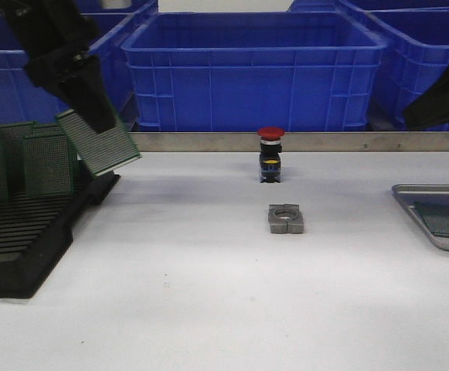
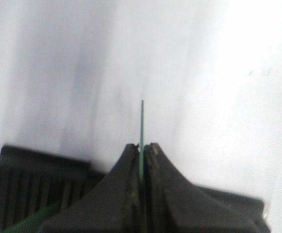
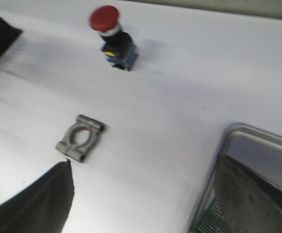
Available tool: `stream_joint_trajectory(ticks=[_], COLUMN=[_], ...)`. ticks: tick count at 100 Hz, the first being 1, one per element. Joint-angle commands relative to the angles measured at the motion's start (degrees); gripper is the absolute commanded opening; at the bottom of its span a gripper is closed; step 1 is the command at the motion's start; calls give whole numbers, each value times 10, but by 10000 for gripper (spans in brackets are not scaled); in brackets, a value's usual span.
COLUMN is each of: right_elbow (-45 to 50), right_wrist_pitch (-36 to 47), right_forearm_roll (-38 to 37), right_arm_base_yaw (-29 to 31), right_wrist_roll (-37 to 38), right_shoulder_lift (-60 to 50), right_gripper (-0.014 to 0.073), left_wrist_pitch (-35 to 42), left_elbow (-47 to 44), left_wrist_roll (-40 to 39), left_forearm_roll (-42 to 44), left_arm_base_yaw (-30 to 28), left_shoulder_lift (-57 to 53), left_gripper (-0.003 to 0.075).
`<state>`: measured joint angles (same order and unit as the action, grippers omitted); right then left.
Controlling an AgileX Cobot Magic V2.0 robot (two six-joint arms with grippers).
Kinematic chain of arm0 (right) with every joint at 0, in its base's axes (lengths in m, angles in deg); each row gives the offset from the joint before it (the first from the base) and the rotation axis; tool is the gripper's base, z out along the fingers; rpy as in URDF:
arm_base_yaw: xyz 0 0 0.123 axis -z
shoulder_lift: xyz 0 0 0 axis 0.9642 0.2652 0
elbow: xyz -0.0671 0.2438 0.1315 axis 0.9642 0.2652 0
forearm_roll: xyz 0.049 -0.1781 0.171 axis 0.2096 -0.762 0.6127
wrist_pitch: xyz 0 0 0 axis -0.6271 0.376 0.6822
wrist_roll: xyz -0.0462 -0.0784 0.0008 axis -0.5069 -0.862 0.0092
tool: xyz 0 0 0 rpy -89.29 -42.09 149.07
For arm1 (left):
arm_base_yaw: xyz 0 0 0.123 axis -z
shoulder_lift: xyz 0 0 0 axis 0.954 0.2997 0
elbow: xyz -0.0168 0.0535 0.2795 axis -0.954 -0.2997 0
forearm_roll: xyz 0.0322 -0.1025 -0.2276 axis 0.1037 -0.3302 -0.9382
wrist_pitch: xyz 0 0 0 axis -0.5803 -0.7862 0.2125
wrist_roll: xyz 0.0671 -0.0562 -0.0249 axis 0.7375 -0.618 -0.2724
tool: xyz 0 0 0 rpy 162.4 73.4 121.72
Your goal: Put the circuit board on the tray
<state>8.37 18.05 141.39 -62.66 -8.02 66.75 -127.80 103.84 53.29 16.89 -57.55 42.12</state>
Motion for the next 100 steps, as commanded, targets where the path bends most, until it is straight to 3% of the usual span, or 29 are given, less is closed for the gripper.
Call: stream_joint_trajectory(ticks=[1,19,43,78,100], right_elbow=[-15,-15,-15,-15,-15], right_wrist_pitch=[-67,-122,-114,-46,-42], right_forearm_roll=[16,16,12,34,105], right_arm_base_yaw=[1,-21,-116,-238,-246], right_wrist_roll=[-50,-129,-175,-179,-179], right_shoulder_lift=[-46,-74,-75,-24,30], right_gripper=[610,610,610,610,609], left_wrist_pitch=[-30,-30,-30,-30,-30], left_elbow=[19,19,19,19,19], left_wrist_roll=[-7,-1,-1,-1,-1], left_forearm_roll=[-71,-131,-166,-178,-178], left_arm_base_yaw=[27,79,135,147,147], left_shoulder_lift=[-43,-45,-45,-45,-45], left_gripper=[-20,-20,-20,-20,-20])
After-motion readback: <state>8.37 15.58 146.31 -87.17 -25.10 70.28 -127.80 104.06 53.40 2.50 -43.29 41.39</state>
